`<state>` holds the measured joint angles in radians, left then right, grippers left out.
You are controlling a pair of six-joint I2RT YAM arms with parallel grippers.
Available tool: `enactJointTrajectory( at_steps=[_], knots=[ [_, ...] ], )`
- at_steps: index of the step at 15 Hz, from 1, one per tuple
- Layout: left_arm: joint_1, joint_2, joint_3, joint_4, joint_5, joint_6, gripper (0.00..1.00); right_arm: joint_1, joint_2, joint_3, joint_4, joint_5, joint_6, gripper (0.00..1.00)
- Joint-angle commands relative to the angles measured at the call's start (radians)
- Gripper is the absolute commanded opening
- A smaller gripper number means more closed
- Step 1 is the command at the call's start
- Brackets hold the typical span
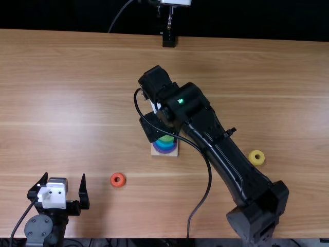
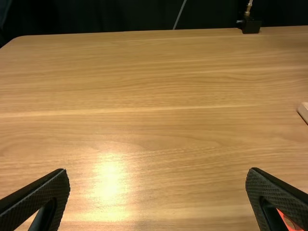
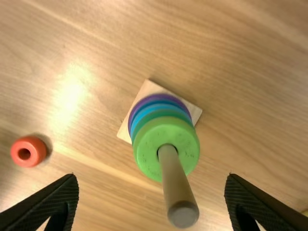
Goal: Build the Hanoi tower: stack the rings onto the peg from bottom to top in this color order: purple, dark blue, light blue, dark green, light green, yellow, orange.
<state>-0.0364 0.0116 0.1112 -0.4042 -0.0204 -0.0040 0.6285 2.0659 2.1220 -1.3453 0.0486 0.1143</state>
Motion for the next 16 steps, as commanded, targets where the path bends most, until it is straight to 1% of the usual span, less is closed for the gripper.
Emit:
enactJointTrajectory(
  at_steps=[1,4,5,6,7,8,9,10,11,14,16],
  knots=[
    [0.009,-0.012,-0.111,-0.074,0.000,0.004,1.00,0.002,0.010,0.069,0.002,0.008,0.005,1.00],
    [0.009,-0.012,-0.111,-0.074,0.002,0.004,1.00,-0.003,0.008,0.107,-0.001,0.010,0.005,1.00],
    [0.009,-0.012,-0.111,-0.074,0.000,0.004,1.00,-0.012,0.005,0.107,-0.007,0.010,0.007,1.00],
    [0.009,-0.012,-0.111,-0.074,0.000,0.004,1.00,-0.041,-0.007,0.107,-0.012,0.010,0.011,1.00],
    [0.009,-0.012,-0.111,-0.074,0.002,0.004,1.00,-0.072,-0.024,0.105,-0.014,0.012,0.072,1.00],
    [0.009,-0.012,-0.111,-0.074,0.000,0.004,1.00,-0.096,-0.046,0.098,-0.016,0.014,0.160,1.00],
    [0.009,-0.012,-0.111,-0.074,0.002,0.004,1.00,-0.119,-0.067,0.087,-0.020,0.014,0.197,1.00],
    [0.009,-0.012,-0.111,-0.074,0.000,0.004,1.00,-0.142,-0.093,0.076,-0.031,0.014,0.206,1.00],
    [0.009,-0.012,-0.111,-0.074,0.000,0.004,1.00,-0.170,-0.119,0.029,-0.035,0.014,0.212,1.00],
    [0.009,-0.012,-0.111,-0.074,0.000,0.004,1.00,-0.268,-0.239,-0.181,-0.024,0.014,0.202,1.00],
    [0.009,-0.012,-0.111,-0.074,0.000,0.004,1.00,-0.312,-0.348,-0.356,0.017,0.016,0.186,1.00]
  ],
)
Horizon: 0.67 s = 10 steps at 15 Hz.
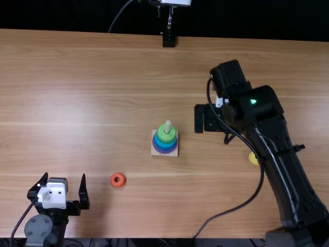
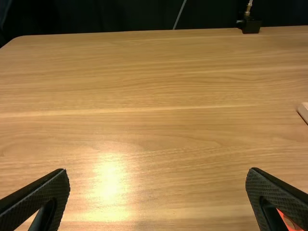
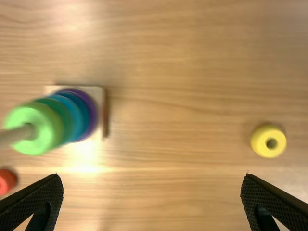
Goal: Build the Hanoi tower: stack the rings onto the peg from bottom to top in this color order: purple, dark blue, light blue, dark green, light green, yellow, orange.
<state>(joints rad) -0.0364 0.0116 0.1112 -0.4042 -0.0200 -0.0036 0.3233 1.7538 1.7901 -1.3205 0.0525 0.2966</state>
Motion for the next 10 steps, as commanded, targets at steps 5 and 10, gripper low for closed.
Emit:
enactJointTrajectory(
  at_steps=[5,10],
  knots=[
    [0.009,-0.012,-0.111,-0.074,0.000,0.004,1.00,-0.271,-0.275,-0.462,0.292,0.021,-0.394,1.00],
    [0.009,-0.012,-0.111,-0.074,0.000,0.004,1.00,-0.397,-0.313,-0.629,0.349,-0.146,-0.483,1.00]
  ],
)
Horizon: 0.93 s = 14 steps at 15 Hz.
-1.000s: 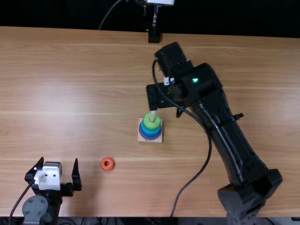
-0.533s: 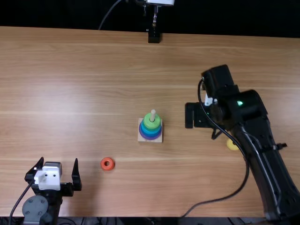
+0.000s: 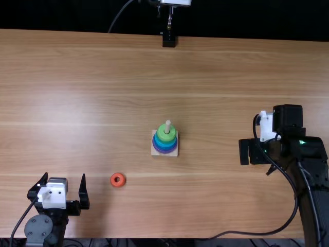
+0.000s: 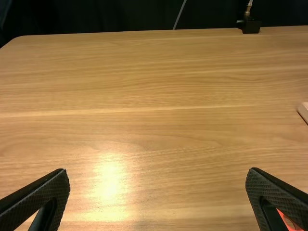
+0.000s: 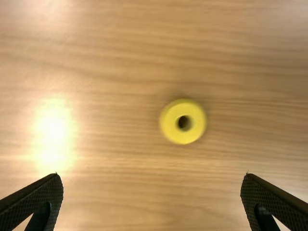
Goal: Build the Hanoi tower: stack the rings onto the peg from bottom to top in this color order: purple, dark blue, light blue, dark green, light green, yellow, orange.
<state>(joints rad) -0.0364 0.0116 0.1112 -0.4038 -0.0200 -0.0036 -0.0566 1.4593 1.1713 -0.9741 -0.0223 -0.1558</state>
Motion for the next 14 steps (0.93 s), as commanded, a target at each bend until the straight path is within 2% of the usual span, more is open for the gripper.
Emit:
enactJointTrajectory(
  at_steps=[1,2,5,7,8,11,12,14],
  knots=[
    [0.009,-0.012,-0.111,-0.075,0.002,0.004,1.00,-0.032,-0.017,-0.013,-0.001,-0.118,-0.026,1.00],
    [0.009,-0.012,-0.111,-0.075,0.000,0.004,1.00,-0.046,-0.017,-0.025,0.003,-0.156,-0.026,1.00],
    [0.009,-0.012,-0.111,-0.075,0.000,0.004,1.00,-0.078,-0.002,-0.071,0.021,-0.160,-0.028,1.00],
    [0.009,-0.012,-0.111,-0.075,0.002,0.004,1.00,-0.086,0.055,-0.075,0.053,-0.149,-0.028,1.00],
    [0.009,-0.012,-0.111,-0.075,0.002,0.004,1.00,-0.086,0.092,-0.071,0.071,-0.132,-0.026,1.00],
    [0.009,-0.012,-0.111,-0.075,0.002,0.004,1.00,-0.088,0.179,-0.064,0.163,0.006,-0.025,1.00],
    [0.009,-0.012,-0.111,-0.075,0.000,0.004,1.00,-0.095,0.205,-0.056,0.191,0.030,-0.025,1.00],
    [0.009,-0.012,-0.111,-0.075,0.000,0.004,1.00,-0.101,0.233,-0.055,0.222,0.030,-0.025,1.00]
  ],
)
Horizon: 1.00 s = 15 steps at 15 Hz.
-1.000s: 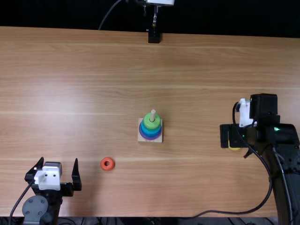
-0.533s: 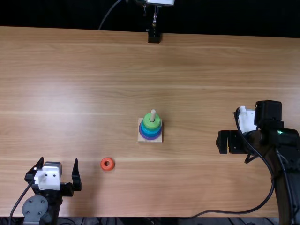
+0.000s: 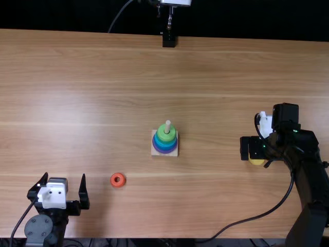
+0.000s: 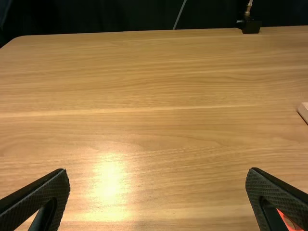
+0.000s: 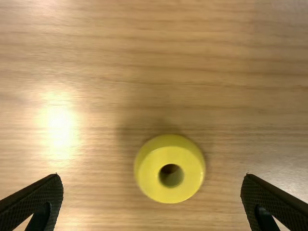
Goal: Build the Hanoi tower: stack the rings onto the peg from bottom to top in this color order: purple, dark blue, light blue, dark green, light green, yellow, orange.
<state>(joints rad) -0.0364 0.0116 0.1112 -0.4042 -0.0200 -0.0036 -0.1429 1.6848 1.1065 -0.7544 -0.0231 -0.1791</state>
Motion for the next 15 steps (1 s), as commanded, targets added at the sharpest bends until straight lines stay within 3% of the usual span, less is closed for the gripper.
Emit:
enactJointTrajectory(
  at_steps=[1,9,15],
  knots=[
    [0.009,-0.012,-0.111,-0.074,0.000,0.004,1.00,-0.017,0.018,0.009,0.010,0.030,-0.001,1.00],
    [0.009,-0.012,-0.111,-0.074,0.002,0.004,1.00,-0.035,0.099,-0.016,0.013,0.019,-0.001,1.00],
    [0.009,-0.012,-0.111,-0.074,0.000,0.004,1.00,-0.035,0.113,-0.027,0.067,0.023,-0.001,1.00]
  ],
)
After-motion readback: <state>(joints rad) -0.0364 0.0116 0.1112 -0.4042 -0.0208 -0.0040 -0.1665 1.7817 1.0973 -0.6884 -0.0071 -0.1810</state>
